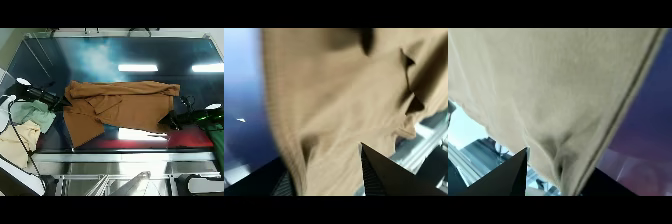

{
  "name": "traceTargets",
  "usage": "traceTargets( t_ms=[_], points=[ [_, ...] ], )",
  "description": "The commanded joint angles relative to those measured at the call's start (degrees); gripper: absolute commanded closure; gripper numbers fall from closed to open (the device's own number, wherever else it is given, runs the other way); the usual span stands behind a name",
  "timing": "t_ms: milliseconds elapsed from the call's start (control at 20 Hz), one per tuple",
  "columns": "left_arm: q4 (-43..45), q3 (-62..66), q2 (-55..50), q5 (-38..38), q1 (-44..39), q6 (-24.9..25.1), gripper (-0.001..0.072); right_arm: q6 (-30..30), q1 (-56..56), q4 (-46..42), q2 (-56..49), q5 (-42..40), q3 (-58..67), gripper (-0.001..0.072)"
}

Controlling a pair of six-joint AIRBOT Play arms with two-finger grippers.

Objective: Fold the shirts.

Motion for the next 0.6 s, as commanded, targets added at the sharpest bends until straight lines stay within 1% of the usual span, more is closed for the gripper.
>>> traceTargets(
  t_ms=[0,200,250,300,350,400,450,500,550],
  points=[
    [1.0,-2.8,-0.1,-0.1,-1.9,1.2,0.0283,0.0,-0.4,-3.9,0.0,2.1,0.0,0.0380],
    [0.9,-2.8,-0.1,0.0,-0.1,1.1,0.0284,0.0,-2.7,-3.9,0.0,4.9,-0.2,0.0380],
    [0.9,-2.8,-0.1,0.0,0.2,1.1,0.0333,0.0,-3.5,-3.9,0.0,5.3,-0.3,0.0380],
    [0.9,-2.8,-0.1,-0.1,0.3,1.1,0.0561,0.0,-4.3,-3.9,0.0,5.4,-0.2,0.0380],
    [0.8,-2.8,-0.1,0.1,0.3,1.3,0.0697,0.0,-4.9,-3.9,0.0,5.6,-0.2,0.0383],
    [0.7,-2.8,-0.1,0.2,0.3,1.3,0.0698,-0.2,-5.3,-3.9,0.0,5.9,-0.3,0.0387],
    [0.7,-2.8,-0.1,0.4,0.3,1.3,0.0697,-0.3,-5.6,-3.9,0.1,6.0,-0.3,0.0483],
    [0.7,-2.8,-0.1,0.7,0.3,1.3,0.0697,-0.9,-5.7,-3.9,0.1,6.2,-0.4,0.0596],
    [0.4,-2.8,-0.1,0.9,0.3,1.3,0.0696,-0.9,-5.6,-3.5,0.2,6.4,-0.4,0.0626]
  ],
)
